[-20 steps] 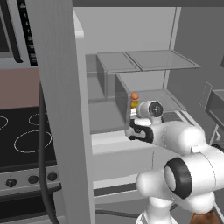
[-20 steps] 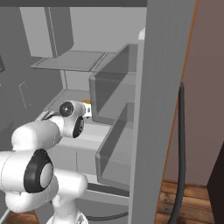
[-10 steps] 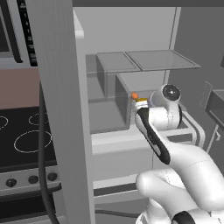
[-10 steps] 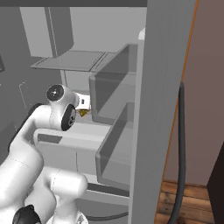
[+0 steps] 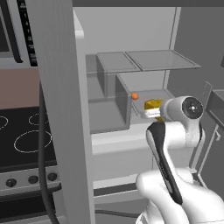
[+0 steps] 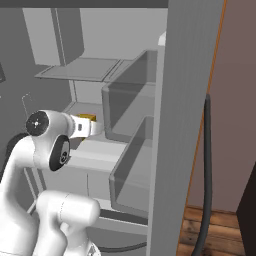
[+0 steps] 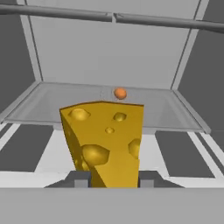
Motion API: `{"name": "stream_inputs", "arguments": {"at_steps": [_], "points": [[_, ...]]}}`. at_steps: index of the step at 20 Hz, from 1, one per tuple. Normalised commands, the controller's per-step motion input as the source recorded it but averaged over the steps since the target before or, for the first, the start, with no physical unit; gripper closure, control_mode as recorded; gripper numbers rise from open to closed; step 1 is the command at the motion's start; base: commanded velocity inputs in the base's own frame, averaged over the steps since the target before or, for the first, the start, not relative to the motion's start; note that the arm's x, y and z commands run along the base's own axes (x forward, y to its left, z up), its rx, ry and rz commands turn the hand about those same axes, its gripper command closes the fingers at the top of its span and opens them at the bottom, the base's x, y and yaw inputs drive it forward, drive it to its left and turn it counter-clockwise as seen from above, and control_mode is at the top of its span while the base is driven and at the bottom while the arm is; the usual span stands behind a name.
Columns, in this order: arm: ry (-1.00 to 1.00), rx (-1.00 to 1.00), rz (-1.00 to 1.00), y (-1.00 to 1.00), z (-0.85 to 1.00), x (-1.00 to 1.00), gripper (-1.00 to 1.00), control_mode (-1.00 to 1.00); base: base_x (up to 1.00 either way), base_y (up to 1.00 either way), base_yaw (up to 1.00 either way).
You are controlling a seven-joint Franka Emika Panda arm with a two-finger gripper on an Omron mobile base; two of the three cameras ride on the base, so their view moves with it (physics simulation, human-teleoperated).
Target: Pick the cheese from the fridge and the cheese grater from the cabinet and place them next to the salad bowl.
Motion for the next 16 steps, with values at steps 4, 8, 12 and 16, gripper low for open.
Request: {"name": "stream_inputs", "arguments": {"at_steps": [4, 8, 12, 16], "points": [[0.01, 0.00, 0.00, 0.06, 0.78, -0.62, 1.00, -1.00, 0.00, 0.00, 0.00], [0.06, 0.01, 0.00, 0.00, 0.53, -0.65, 1.00, -1.00, 0.00, 0.00, 0.00], [0.08, 0.01, 0.00, 0.00, 0.36, -0.64, 1.00, -1.00, 0.00, 0.00, 0.00], [0.01, 0.00, 0.00, 0.00, 0.05, -0.74, 1.00, -1.00, 0.00, 0.00, 0.00]]}}
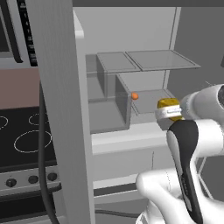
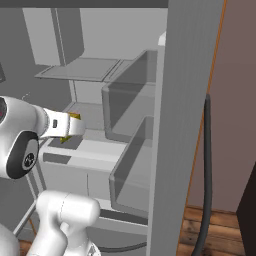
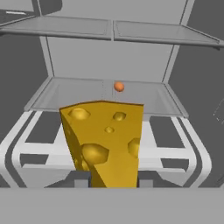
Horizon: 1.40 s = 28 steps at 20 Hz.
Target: Pick the cheese from the fridge and the cheese grater from the cabinet and place them next to the salad bowl.
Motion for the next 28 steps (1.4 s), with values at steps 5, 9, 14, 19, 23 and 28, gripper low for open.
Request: {"name": "stream_inputs", "arguments": {"at_steps": [5, 9, 14, 19, 23, 28], "points": [[0.00, 0.00, 0.00, 0.04, 0.00, -0.35, 1.00, -1.00, 0.00, 0.00, 0.00], [-0.05, 0.00, 0.00, 0.00, 0.00, 0.00, 1.00, -1.00, 0.00, 0.00, 0.00], [-0.01, 0.00, 0.00, 0.00, 0.00, -0.14, 1.00, 1.00, -0.37, 0.02, 0.00], [0.00, 0.00, 0.00, 0.00, 0.00, 0.00, 1.00, 1.00, -1.00, 0.00, -0.07], [0.00, 0.00, 0.00, 0.00, 0.00, 0.00, 1.00, 1.00, -1.00, 0.00, -0.02], [0.00, 0.00, 0.00, 0.00, 0.00, 0.00, 1.00, 1.00, -1.00, 0.03, 0.00]]}}
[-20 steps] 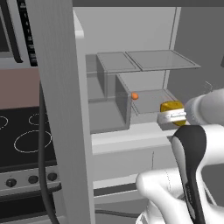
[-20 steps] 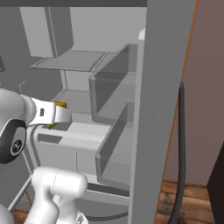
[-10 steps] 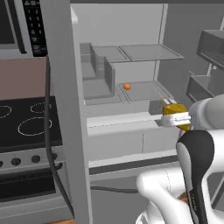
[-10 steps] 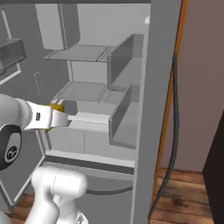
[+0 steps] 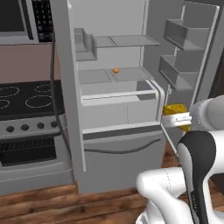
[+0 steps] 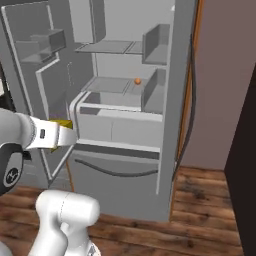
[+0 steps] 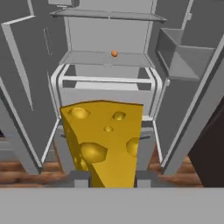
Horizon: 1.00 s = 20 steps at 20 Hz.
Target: Pick the cheese from the fridge and the cheese grater from the cabinet and place them next to the salad bowl.
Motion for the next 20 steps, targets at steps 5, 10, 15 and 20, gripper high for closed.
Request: {"name": "stream_inputs", "arguments": {"at_steps": [5, 10, 15, 20], "points": [[0.00, 0.00, 0.00, 0.00, 0.00, 0.00, 1.00, 1.00, -1.00, 0.92, 0.01], [0.00, 0.00, 0.00, 0.00, 0.00, 0.00, 1.00, 1.00, -1.00, 1.00, 0.00], [0.00, 0.00, 0.00, 0.00, 0.00, 0.00, 1.00, 1.00, -0.99, 1.00, 0.03], [0.00, 0.00, 0.00, 0.00, 0.00, 0.00, 1.00, 1.00, -0.72, 1.00, 0.06]]}}
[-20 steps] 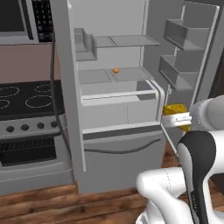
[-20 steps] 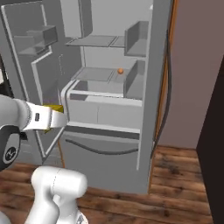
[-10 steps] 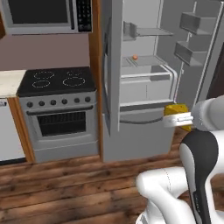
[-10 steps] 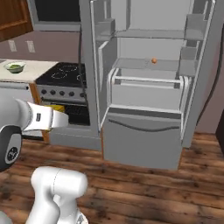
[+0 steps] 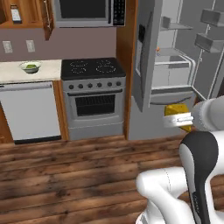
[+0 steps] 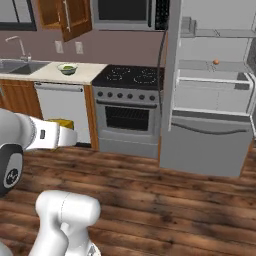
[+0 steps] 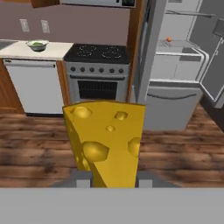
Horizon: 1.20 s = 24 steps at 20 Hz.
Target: Pick the cheese from the fridge and the cheese grater from the cabinet and place them next to the salad bowl.
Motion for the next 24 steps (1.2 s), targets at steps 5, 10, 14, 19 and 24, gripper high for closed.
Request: {"name": "stream_inputs", "arguments": {"at_steps": [5, 10, 14, 19, 24], "points": [[0.00, 0.00, 0.00, 0.00, 0.00, 0.00, 1.00, 1.00, -0.04, 1.00, 0.03], [0.00, 0.00, 0.00, 0.00, 0.00, 0.00, 1.00, 1.00, 0.21, 1.00, -0.07], [0.00, 0.00, 0.00, 0.00, 0.00, 0.00, 1.00, 1.00, 0.52, 1.00, -0.12], [0.00, 0.00, 0.00, 0.00, 0.00, 0.00, 1.00, 1.00, 0.89, 0.98, -0.18], [0.00, 0.00, 0.00, 0.00, 0.00, 0.00, 1.00, 1.00, 0.93, 0.98, -0.34]]}}
